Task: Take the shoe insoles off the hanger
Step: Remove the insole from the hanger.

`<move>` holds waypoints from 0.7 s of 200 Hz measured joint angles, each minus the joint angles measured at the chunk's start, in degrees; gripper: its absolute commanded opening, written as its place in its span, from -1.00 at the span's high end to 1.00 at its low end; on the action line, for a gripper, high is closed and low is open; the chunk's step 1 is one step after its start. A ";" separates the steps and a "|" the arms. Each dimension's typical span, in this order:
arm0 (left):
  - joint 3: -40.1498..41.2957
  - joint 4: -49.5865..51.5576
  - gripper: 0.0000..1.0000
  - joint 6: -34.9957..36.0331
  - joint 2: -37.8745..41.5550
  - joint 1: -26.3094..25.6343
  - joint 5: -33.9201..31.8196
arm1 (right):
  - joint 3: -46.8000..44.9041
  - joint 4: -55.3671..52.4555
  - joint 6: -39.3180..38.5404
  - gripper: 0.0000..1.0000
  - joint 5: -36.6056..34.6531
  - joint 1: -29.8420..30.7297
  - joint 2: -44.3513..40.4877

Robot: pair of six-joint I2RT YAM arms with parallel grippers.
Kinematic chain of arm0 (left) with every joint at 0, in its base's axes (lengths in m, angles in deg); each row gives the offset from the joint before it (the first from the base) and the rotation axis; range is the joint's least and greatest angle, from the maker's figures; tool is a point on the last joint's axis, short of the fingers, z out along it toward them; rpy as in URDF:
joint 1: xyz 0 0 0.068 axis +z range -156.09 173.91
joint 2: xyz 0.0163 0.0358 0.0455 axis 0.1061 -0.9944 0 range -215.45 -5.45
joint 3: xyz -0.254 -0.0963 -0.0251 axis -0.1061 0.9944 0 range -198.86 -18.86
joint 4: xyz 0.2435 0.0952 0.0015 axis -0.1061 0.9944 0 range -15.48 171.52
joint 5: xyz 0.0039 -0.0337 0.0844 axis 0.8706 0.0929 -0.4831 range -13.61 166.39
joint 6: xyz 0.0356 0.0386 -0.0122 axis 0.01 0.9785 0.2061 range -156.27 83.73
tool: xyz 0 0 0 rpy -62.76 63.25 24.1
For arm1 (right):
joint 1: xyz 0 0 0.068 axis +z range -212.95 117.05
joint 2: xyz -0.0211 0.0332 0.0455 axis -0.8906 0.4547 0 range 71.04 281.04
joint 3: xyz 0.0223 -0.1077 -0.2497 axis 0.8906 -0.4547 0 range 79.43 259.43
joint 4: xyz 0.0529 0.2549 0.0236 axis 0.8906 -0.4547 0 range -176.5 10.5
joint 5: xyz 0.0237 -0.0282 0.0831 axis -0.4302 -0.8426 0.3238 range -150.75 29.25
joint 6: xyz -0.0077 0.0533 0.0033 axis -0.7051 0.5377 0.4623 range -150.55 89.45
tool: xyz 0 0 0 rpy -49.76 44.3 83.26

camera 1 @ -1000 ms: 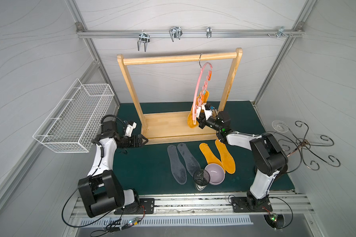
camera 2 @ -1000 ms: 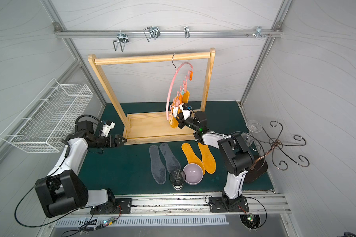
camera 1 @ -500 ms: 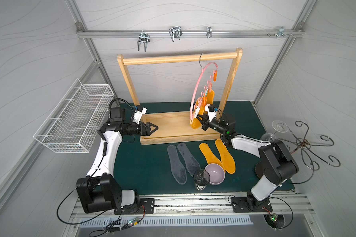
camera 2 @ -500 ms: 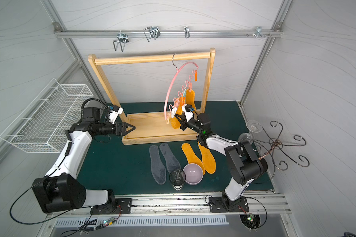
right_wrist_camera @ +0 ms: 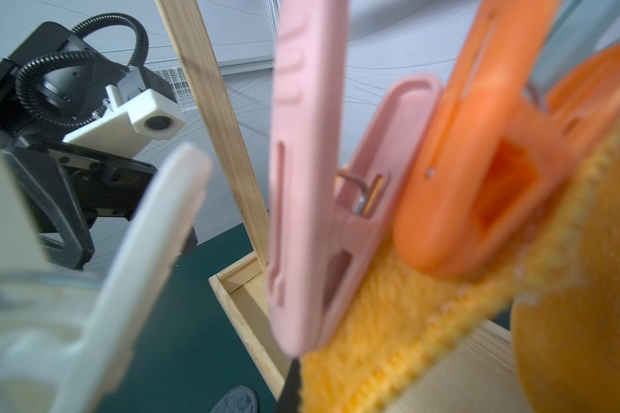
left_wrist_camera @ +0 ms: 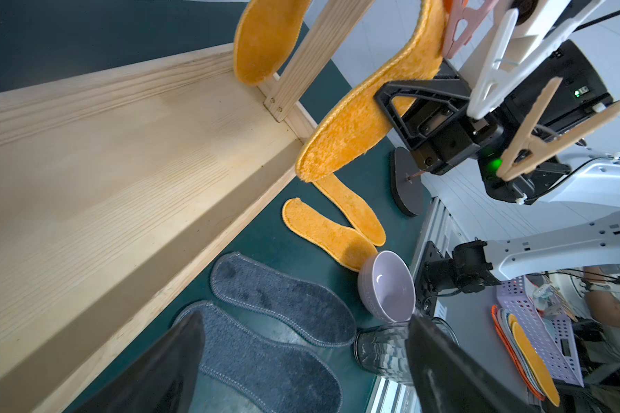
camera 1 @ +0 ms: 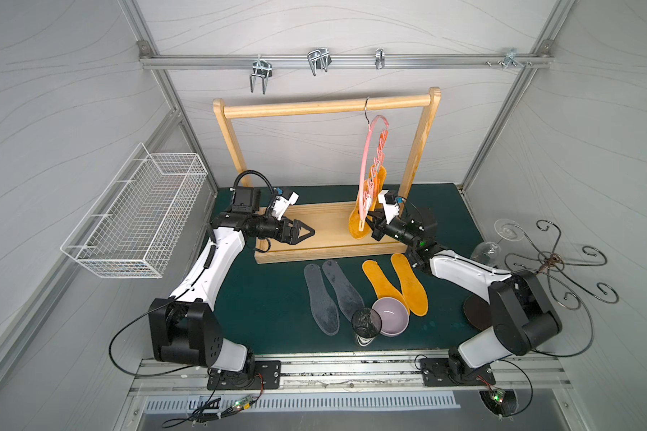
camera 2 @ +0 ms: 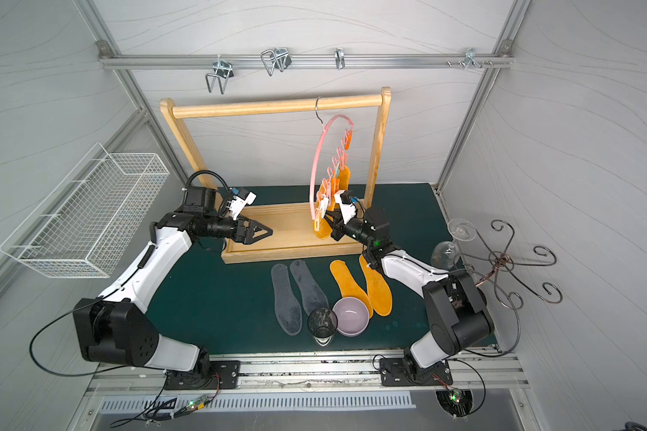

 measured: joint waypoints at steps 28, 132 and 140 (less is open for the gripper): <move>-2.27 -2.60 -0.86 -0.31 -2.38 -3.74 0.83 | -0.31 -3.48 3.28 1.00 0.00 0.44 -2.56; -6.71 -10.64 -0.83 -5.29 -12.04 -13.35 4.92 | -2.89 -11.30 9.46 1.00 0.72 0.70 -11.85; -6.71 -11.32 -0.83 -6.08 -12.15 -13.79 5.51 | -3.15 -11.65 10.05 1.00 0.94 0.76 -12.39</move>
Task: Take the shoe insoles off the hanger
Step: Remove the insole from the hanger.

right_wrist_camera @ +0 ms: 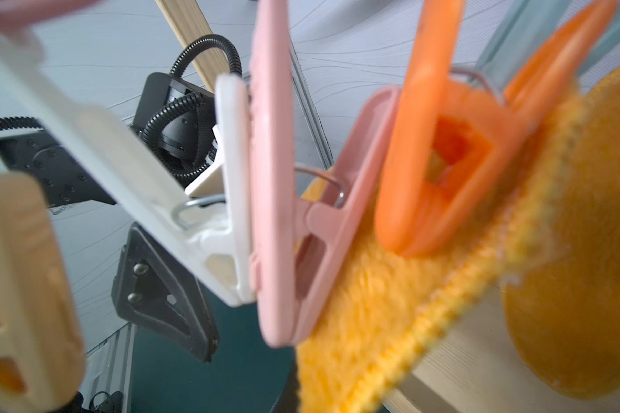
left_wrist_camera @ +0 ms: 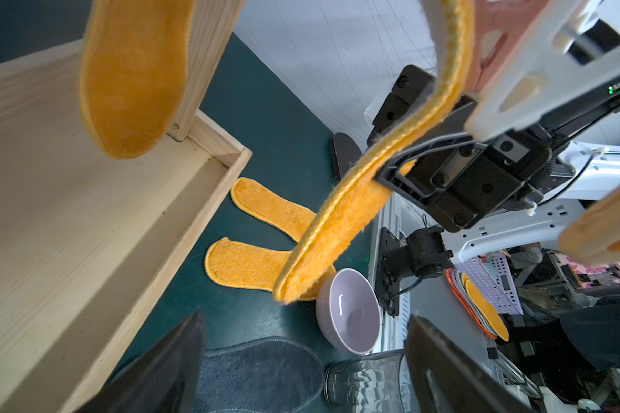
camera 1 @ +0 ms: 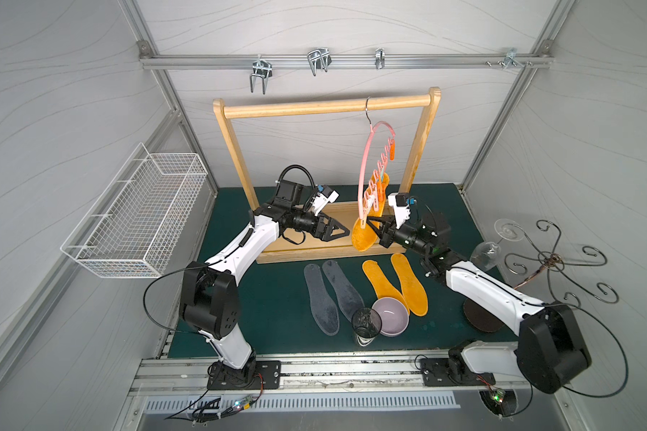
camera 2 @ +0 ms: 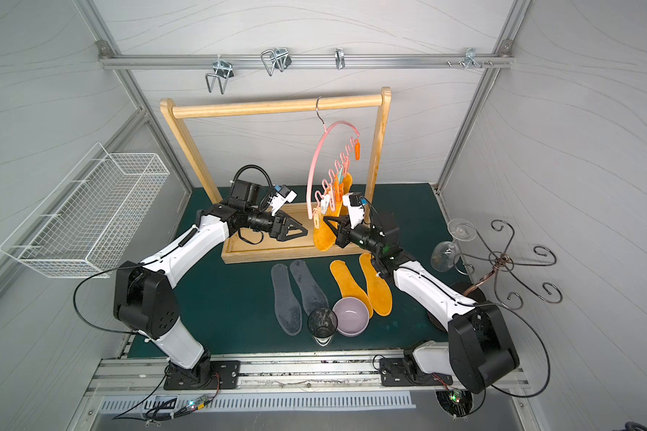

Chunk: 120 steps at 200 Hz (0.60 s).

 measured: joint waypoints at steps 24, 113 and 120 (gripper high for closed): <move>0.26 -2.89 -0.78 -2.75 -0.13 -1.11 1.60 | -1.05 -0.66 1.99 1.00 0.52 0.17 -1.31; 5.92 -11.19 -0.12 -9.01 -0.35 -5.44 5.97 | -2.19 -2.03 5.86 1.00 0.59 1.22 -4.63; 6.25 -11.98 -0.06 -9.64 -0.35 -5.57 6.25 | -2.27 -2.01 6.05 1.00 0.57 1.29 -4.90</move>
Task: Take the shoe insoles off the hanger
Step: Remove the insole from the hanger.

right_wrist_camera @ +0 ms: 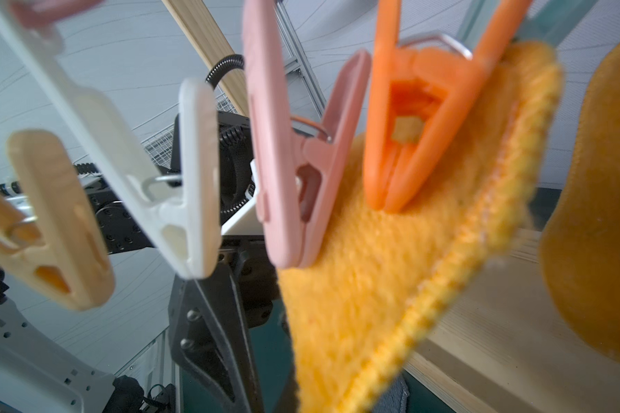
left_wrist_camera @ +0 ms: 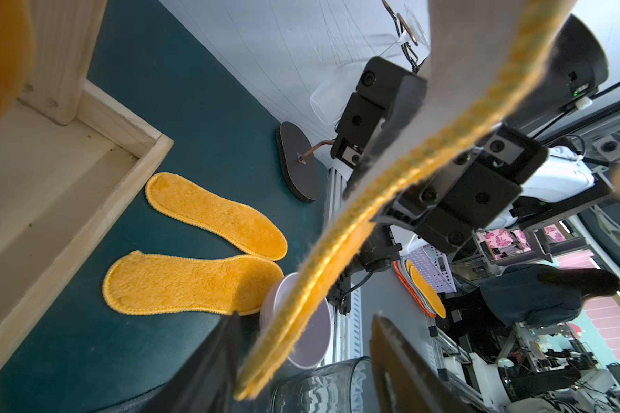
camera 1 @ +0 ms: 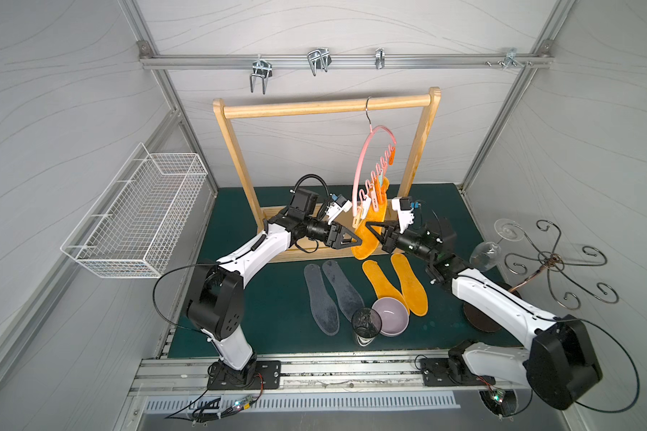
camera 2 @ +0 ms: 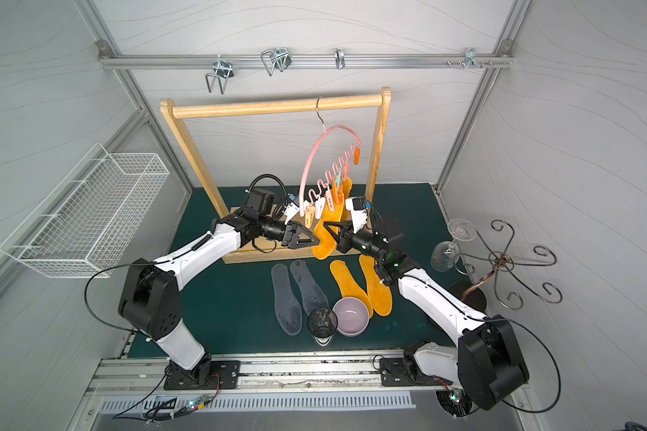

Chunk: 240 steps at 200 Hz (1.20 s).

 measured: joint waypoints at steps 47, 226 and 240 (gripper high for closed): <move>2.60 -2.91 0.56 -2.12 0.00 -1.09 0.94 | -0.26 -0.13 0.50 1.00 -0.26 0.39 -0.48; 6.93 -9.62 1.00 -6.84 0.02 -1.33 5.40 | 2.84 -4.28 7.96 0.47 -2.49 -1.90 3.08; 7.43 -10.56 1.00 -7.74 0.02 -1.33 5.49 | 3.85 -4.09 8.90 0.45 -2.25 -2.58 3.72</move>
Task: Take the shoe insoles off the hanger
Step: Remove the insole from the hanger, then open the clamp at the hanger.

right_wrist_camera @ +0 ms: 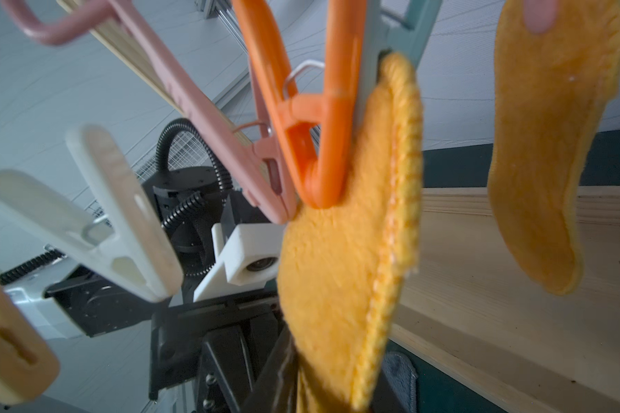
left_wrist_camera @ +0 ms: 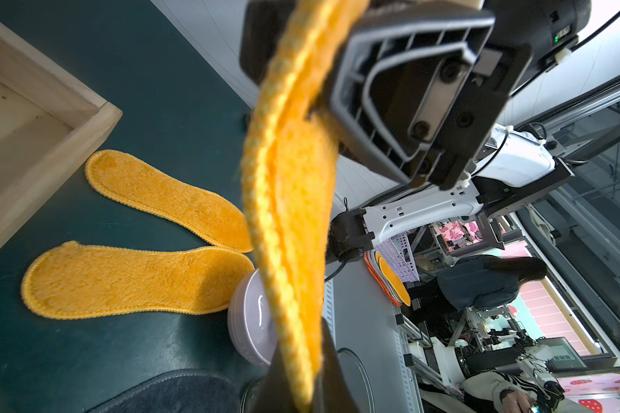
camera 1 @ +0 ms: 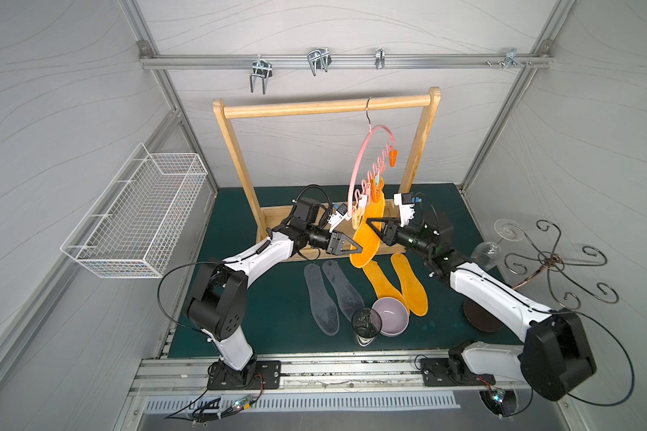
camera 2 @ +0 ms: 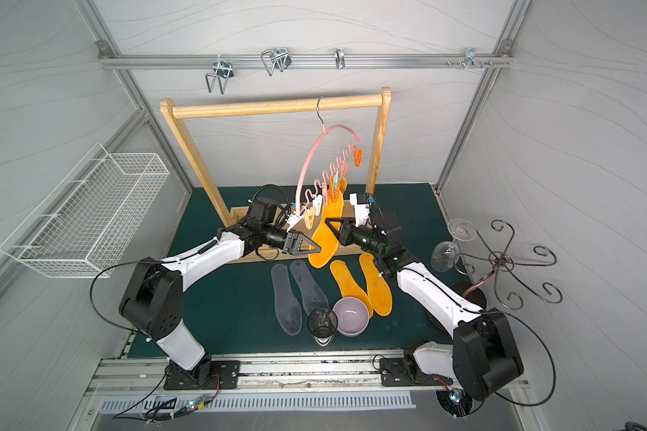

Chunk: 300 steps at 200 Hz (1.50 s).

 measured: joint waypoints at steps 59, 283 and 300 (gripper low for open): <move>0.63 -0.76 1.00 -1.86 0.00 0.00 0.57 | 2.64 2.95 3.02 0.43 1.57 -4.37 3.32; 1.57 -2.86 1.00 -2.91 0.02 0.15 0.96 | 21.70 1.99 1.40 0.20 0.39 -5.49 16.72; 1.57 -3.17 1.00 -2.91 0.02 0.15 0.94 | 22.40 0.72 1.40 0.21 -0.17 -5.35 16.98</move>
